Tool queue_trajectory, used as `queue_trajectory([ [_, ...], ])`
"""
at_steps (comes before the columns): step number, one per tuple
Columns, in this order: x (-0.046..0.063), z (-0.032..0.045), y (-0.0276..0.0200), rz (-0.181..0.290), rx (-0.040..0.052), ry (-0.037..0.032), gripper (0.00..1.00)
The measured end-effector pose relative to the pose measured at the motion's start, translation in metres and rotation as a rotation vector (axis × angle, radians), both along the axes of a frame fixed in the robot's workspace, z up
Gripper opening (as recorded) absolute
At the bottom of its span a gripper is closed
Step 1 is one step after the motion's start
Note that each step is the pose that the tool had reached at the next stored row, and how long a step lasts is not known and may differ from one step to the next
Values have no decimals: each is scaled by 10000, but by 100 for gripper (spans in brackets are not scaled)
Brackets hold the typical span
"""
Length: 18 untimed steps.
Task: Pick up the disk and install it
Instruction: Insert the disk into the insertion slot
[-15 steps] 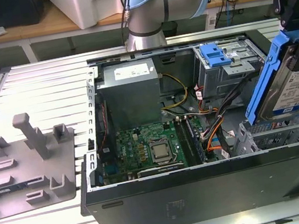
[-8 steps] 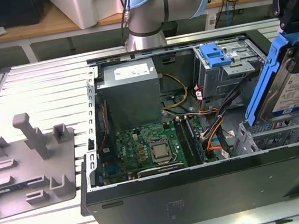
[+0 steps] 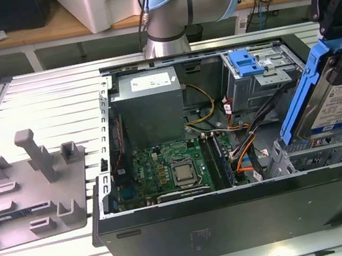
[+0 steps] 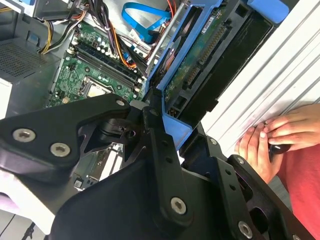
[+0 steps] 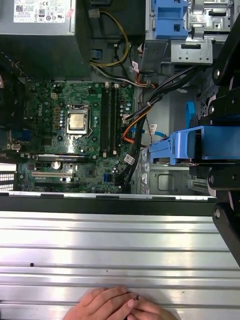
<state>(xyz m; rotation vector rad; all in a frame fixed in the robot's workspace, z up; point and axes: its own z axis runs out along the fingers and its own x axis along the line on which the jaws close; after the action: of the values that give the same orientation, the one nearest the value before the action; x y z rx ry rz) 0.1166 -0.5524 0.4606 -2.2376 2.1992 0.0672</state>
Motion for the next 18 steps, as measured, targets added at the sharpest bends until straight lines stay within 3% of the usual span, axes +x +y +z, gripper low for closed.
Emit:
queue_trajectory([
  [18, 6, -45, 0, 0, 41, 0, 36],
])
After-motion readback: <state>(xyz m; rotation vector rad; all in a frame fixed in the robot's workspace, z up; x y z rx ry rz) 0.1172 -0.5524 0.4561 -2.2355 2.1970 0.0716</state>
